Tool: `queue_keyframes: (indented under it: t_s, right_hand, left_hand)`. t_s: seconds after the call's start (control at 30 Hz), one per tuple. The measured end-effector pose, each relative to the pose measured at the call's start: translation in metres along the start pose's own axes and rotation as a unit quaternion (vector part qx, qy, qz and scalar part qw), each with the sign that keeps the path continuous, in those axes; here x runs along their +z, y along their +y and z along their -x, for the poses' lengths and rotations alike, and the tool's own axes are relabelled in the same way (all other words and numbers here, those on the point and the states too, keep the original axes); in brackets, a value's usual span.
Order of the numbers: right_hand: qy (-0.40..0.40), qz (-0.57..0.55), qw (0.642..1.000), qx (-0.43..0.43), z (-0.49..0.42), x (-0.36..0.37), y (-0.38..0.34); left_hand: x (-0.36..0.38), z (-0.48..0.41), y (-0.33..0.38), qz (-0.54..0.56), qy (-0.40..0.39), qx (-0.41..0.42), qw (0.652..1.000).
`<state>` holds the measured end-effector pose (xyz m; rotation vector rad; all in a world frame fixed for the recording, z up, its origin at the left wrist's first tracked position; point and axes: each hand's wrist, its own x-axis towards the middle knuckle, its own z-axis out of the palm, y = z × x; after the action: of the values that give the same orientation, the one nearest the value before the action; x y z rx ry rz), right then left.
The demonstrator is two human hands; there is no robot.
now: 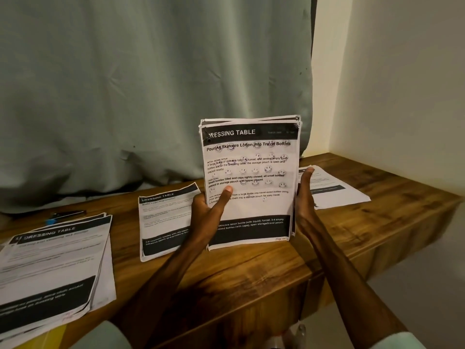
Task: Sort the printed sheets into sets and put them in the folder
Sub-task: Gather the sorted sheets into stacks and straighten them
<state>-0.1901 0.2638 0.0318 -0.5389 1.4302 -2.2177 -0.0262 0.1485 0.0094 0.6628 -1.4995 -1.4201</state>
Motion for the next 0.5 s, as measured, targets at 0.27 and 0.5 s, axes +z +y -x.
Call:
queue_keyframes:
  t_s: [0.27, 0.5]
  right_hand:
    - [-0.117, -0.003, 0.992, 0.038, 0.033, -0.011, 0.000]
    - [-0.222, 0.077, 0.966, 0.109, 0.063, -0.025, 0.052]
  left_hand:
    - [-0.021, -0.010, 0.020, -0.054, 0.017, 0.008, 0.998]
    - [-0.065, -0.003, 0.026, -0.203, -0.005, -0.067, 0.977]
